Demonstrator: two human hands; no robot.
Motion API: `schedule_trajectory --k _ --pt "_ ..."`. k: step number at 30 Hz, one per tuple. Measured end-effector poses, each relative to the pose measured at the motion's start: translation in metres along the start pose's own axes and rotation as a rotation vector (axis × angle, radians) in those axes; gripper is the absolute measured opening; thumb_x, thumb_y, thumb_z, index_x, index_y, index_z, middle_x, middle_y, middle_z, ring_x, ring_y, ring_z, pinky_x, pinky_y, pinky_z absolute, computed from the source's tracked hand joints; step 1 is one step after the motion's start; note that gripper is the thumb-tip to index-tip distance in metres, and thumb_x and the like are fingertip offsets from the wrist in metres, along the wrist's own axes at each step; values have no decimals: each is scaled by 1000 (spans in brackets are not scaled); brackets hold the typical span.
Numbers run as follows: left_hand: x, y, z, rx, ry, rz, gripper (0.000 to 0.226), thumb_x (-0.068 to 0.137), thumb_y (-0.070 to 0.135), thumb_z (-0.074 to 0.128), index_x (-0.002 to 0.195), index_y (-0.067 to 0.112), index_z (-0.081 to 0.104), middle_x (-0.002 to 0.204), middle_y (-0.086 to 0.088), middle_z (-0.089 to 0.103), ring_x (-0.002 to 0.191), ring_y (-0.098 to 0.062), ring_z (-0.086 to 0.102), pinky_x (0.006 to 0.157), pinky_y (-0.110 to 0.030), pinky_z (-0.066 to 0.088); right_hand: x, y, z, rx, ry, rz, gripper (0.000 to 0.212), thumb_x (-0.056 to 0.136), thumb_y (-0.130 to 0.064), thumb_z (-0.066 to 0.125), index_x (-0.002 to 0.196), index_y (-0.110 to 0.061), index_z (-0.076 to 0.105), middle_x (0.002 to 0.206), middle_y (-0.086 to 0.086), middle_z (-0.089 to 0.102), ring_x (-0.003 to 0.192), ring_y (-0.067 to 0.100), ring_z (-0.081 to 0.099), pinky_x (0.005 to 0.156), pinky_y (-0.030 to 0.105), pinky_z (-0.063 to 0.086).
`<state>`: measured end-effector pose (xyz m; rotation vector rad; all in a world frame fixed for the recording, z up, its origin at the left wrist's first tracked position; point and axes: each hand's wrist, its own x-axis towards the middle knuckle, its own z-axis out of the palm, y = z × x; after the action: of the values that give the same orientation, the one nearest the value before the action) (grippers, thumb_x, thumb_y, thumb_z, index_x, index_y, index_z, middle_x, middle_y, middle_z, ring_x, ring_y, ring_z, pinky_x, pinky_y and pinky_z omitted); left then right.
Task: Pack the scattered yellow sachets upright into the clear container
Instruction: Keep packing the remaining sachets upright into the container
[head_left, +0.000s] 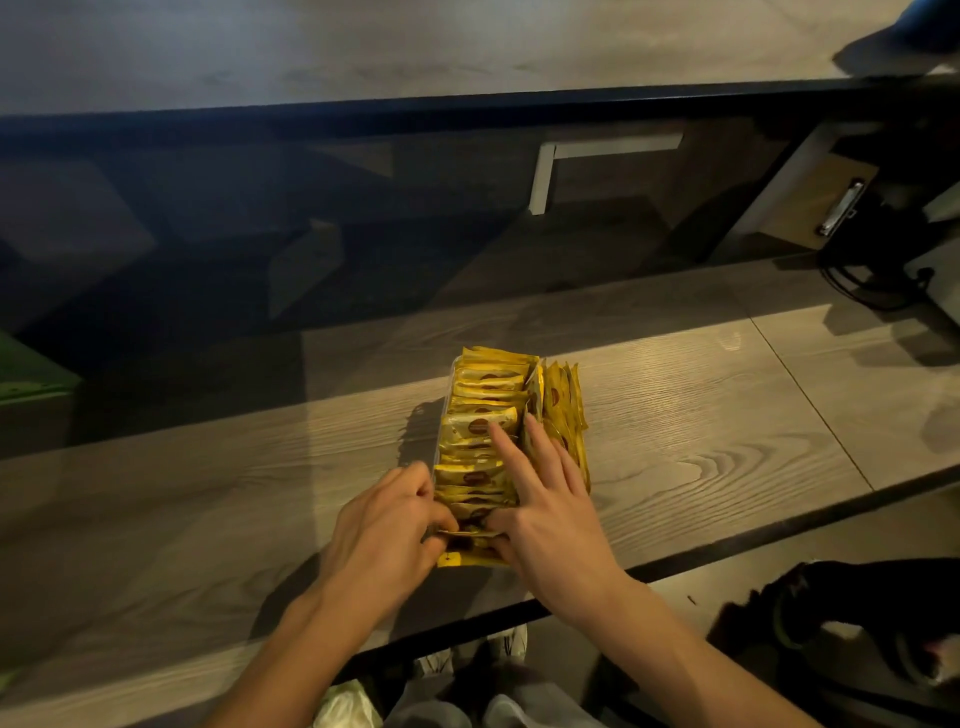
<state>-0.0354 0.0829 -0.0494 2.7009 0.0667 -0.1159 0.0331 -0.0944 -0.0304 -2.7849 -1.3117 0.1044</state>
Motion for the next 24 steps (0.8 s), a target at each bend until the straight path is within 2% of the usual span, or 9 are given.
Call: schedule_trajectory --k 4,6,10,13,15,17,19,21,24 --pt "2 0 -1 37 -57 -34 23 87 44 66 109 44 71 87 18 36 86 -2 36 64 -23 28 14 1 8 -18 -81 -35 14 86 -39 65 91 -31 75 163 7 -5 146 40 -16 116 54 -9" --pt "4 0 -3 19 -78 -5 26 88 48 63 113 44 69 88 18 39 86 -1 37 64 -21 29 18 2 11 -19 -114 -25 19 89 -39 60 96 -30 75 163 4 -13 145 38 -23 114 53 -16" --pt "7 2 -6 -1 -108 49 26 92 50 58 115 46 68 90 19 44 89 -3 43 66 -23 33 19 0 16 -42 -107 -11 13 85 -39 67 87 -32 77 163 5 -7 147 40 -13 117 56 -5" --pt "13 4 -7 53 -154 54 24 95 48 53 112 45 69 90 17 44 92 -6 45 70 -26 40 22 -1 17 -54 -95 -16 14 86 -40 66 87 -31 77 161 4 -13 147 40 -16 117 57 -5" --pt "15 4 -8 76 -161 51 23 96 48 52 111 45 69 90 17 45 92 -7 45 71 -27 41 19 2 16 -44 -92 -25 18 88 -43 63 89 -31 76 163 6 -7 147 40 -12 118 59 2" --pt "14 4 -10 72 -147 51 23 95 49 51 110 44 68 90 17 45 92 -6 48 71 -26 41 12 7 13 21 -42 -30 19 87 -46 60 90 -33 74 163 9 8 148 40 0 118 59 13" --pt "10 6 -10 41 -110 60 25 92 52 51 110 44 66 90 18 44 92 -5 49 68 -23 38 3 14 11 135 35 -39 20 87 -46 57 98 -36 71 162 10 18 149 39 6 117 54 16" --pt "7 8 -8 -10 -64 60 29 89 57 50 111 45 65 89 21 43 87 -1 47 62 -18 32 -3 22 9 195 87 -49 21 89 -46 55 102 -39 69 162 7 19 150 36 7 117 50 15" --pt "3 10 -3 -28 -61 49 26 91 57 52 111 49 66 88 20 43 84 2 42 64 -18 31 -6 27 12 204 79 -52 25 91 -48 49 93 -39 73 161 6 21 149 36 7 117 53 19"
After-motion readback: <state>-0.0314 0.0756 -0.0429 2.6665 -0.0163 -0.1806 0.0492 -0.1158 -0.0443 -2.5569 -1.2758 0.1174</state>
